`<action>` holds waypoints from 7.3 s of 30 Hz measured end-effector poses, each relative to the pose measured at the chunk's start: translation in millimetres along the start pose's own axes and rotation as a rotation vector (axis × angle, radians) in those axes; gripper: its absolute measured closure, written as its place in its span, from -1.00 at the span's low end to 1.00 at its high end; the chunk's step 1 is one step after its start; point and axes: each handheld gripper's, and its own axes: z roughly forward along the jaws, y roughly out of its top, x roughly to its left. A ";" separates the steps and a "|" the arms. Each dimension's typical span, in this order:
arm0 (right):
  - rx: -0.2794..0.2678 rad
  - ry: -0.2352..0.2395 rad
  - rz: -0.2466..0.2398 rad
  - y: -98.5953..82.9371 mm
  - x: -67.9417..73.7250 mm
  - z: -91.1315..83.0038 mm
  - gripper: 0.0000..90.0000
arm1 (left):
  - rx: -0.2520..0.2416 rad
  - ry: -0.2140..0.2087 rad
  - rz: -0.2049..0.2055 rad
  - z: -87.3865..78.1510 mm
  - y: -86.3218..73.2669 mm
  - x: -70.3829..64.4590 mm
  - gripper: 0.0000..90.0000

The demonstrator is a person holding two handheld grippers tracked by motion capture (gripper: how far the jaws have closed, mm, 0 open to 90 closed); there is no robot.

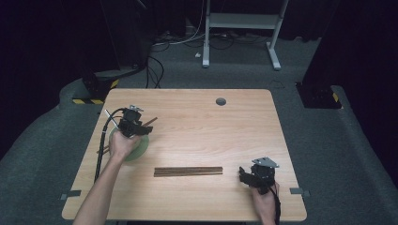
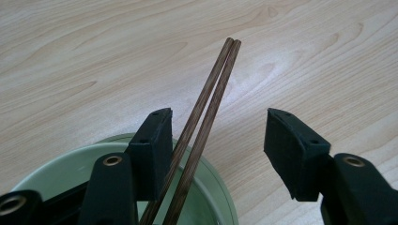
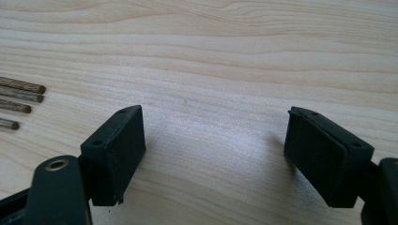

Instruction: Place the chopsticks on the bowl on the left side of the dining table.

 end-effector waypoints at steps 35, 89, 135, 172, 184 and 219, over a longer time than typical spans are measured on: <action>0.000 0.000 0.000 0.0 0.0 0.0 -0.55 | -0.123 -0.016 -0.003 -51.4 -16.0 -0.8 -0.13; 0.000 0.000 0.000 0.0 0.2 0.0 -0.55 | -0.020 0.016 -0.151 -83.4 -120.0 49.5 -0.15; 0.000 0.000 0.001 0.0 0.2 0.0 -0.55 | -0.071 0.025 -0.299 -66.3 -93.5 87.6 -0.20; 0.000 0.000 0.000 0.0 0.2 -0.1 -0.55 | -0.256 0.007 -0.119 -87.9 -106.3 1.6 -0.28; 0.000 -0.001 0.000 0.0 0.3 -0.1 -0.55 | -0.288 -0.017 -0.115 -80.2 -109.6 -16.4 -0.28; 0.000 -0.001 0.000 0.0 0.2 -0.1 -0.54 | -0.281 -0.053 -0.053 -57.6 -122.7 -56.1 -0.27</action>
